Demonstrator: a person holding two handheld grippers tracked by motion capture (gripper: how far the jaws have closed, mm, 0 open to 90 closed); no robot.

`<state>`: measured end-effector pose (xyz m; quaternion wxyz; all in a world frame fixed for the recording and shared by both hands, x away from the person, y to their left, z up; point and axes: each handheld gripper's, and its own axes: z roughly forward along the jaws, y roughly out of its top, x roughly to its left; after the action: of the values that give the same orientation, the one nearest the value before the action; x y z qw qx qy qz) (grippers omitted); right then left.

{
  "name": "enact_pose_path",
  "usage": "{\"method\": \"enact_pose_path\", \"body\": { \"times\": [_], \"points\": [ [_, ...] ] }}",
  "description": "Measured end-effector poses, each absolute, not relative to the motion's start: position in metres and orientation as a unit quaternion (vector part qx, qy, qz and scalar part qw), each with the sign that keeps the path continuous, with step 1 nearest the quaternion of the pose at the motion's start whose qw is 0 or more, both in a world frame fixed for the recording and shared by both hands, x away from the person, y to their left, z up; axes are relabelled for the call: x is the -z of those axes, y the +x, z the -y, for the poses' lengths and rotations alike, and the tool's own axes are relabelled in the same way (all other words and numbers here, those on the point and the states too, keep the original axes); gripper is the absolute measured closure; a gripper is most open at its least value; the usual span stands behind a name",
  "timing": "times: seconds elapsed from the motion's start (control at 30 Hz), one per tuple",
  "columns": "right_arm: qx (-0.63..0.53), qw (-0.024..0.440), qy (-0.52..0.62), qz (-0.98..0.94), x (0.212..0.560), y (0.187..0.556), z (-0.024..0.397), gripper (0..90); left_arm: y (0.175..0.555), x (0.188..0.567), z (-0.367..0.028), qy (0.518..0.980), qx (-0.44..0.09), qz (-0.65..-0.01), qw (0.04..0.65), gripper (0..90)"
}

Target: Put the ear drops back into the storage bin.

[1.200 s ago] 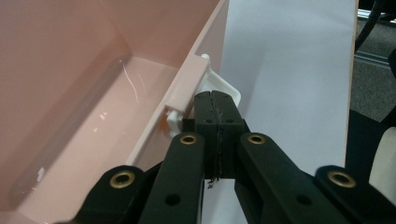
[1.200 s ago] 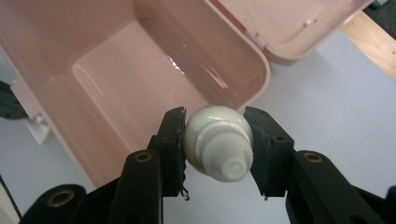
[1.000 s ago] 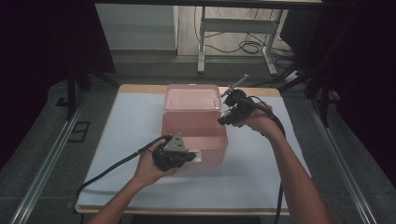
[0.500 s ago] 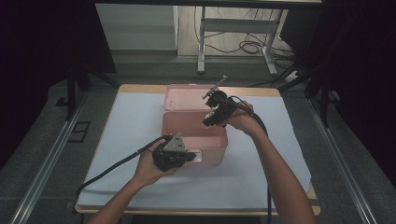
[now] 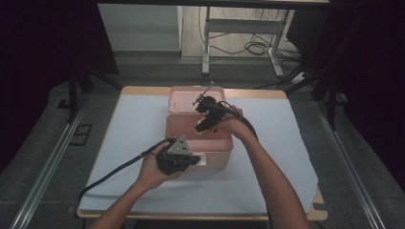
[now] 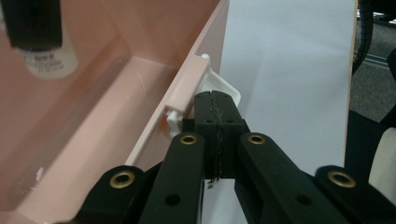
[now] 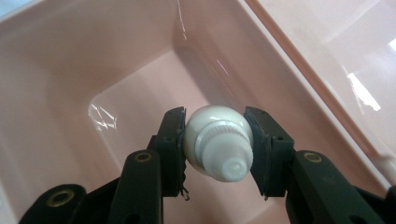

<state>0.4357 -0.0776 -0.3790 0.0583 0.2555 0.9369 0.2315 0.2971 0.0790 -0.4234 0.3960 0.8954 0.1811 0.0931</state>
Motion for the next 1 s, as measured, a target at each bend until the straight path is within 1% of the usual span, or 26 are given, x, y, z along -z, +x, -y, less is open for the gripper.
{"method": "enact_pose_path", "body": {
  "times": [0.3,1.0],
  "points": [
    [-0.219,0.053,0.234,-0.946,0.397,0.439,0.052,60.4,0.296,0.424,-0.079,0.893,-0.093,-0.184,0.399,90.0],
    [-0.196,0.05,0.213,-0.956,0.425,0.445,0.018,60.4,0.296,0.424,-0.079,0.894,-0.096,-0.18,0.399,90.0]
  ]
}}
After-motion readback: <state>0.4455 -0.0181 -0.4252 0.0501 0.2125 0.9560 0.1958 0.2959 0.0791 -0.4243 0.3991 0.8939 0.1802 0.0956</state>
